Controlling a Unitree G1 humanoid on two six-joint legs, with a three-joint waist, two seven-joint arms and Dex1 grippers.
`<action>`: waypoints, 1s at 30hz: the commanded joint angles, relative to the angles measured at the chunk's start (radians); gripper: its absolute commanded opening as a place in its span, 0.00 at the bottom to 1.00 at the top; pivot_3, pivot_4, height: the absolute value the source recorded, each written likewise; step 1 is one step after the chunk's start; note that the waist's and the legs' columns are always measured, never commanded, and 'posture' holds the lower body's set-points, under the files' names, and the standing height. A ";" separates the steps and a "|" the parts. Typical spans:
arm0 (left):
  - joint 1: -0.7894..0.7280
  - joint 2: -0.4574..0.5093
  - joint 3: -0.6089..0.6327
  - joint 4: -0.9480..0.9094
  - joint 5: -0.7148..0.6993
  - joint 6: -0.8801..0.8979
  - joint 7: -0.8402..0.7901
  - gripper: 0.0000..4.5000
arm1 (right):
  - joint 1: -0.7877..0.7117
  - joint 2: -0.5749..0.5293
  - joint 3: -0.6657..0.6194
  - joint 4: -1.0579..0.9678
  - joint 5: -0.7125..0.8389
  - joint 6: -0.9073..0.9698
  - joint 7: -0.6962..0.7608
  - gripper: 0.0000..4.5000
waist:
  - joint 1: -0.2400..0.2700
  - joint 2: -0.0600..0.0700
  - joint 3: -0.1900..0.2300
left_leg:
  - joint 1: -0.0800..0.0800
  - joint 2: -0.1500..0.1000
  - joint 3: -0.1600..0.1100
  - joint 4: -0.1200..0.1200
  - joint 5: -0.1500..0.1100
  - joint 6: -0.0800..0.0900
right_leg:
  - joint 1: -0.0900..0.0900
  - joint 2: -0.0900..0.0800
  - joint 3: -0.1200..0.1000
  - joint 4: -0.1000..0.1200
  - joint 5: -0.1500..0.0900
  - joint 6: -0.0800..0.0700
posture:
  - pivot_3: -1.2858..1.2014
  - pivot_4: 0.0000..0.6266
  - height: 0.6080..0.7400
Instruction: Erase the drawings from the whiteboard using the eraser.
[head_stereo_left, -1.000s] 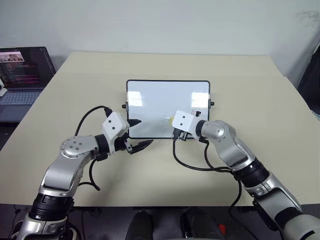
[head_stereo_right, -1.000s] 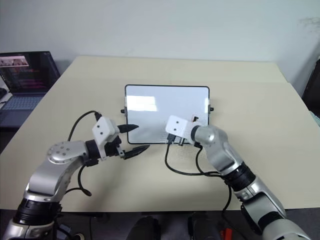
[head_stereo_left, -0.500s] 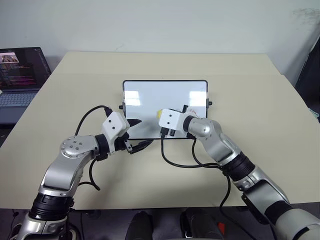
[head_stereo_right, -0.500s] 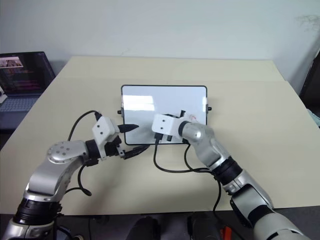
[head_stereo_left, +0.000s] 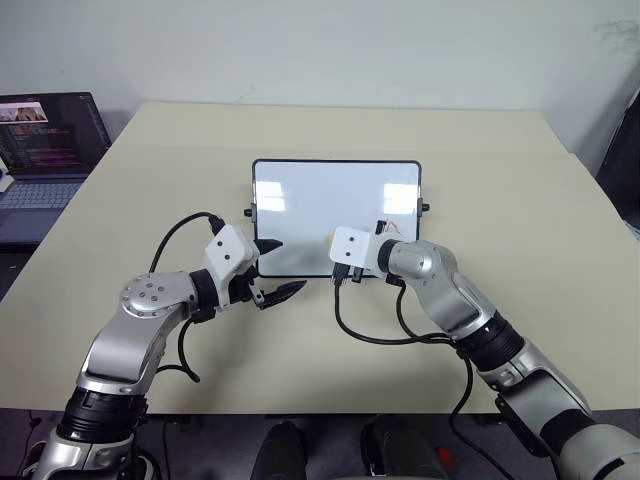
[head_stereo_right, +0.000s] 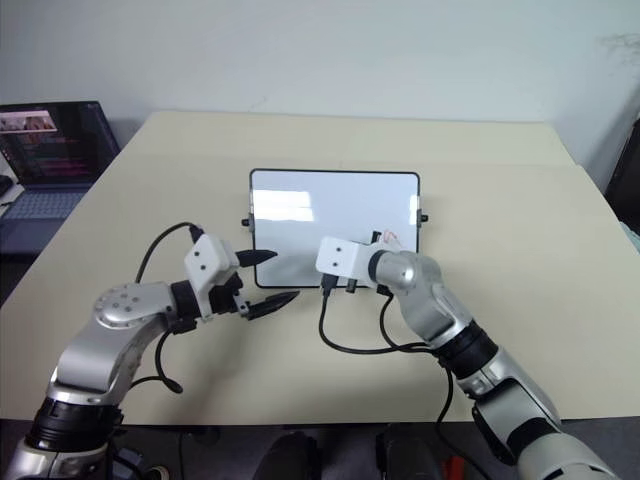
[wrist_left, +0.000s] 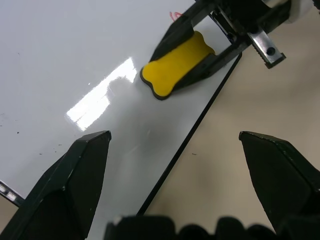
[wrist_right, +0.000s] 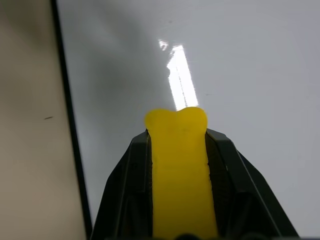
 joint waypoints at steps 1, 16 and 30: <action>-0.019 -0.001 0.006 -0.035 -0.011 -0.005 -0.003 1.00 | -0.004 -0.007 -0.039 0.014 -0.014 0.020 -0.033 0.24 | 0.000 0.000 0.000 | 0.000 0.000 0.000 0.000 0.000 0.000 | 0.000 0.000 0.000 0.000 0.000 0.000 | 0.52 0.24 1.00; -0.056 -0.030 -0.008 -0.039 -0.034 -0.001 -0.017 1.00 | 0.215 0.049 -0.299 -0.423 0.273 0.172 0.001 0.24 | 0.001 0.001 0.001 | -0.002 0.000 0.000 -0.001 0.000 0.000 | -0.001 0.000 0.000 -0.002 0.001 -0.002 | 0.52 0.24 1.00; -0.128 -0.058 -0.076 0.030 -0.011 -0.054 -0.076 1.00 | 0.549 -0.063 -0.356 -0.608 0.322 0.231 -0.097 0.24 | -0.003 0.001 0.002 | -0.003 -0.001 0.001 -0.001 -0.001 -0.001 | -0.001 0.001 0.000 -0.003 -0.002 0.004 | 0.52 0.24 1.00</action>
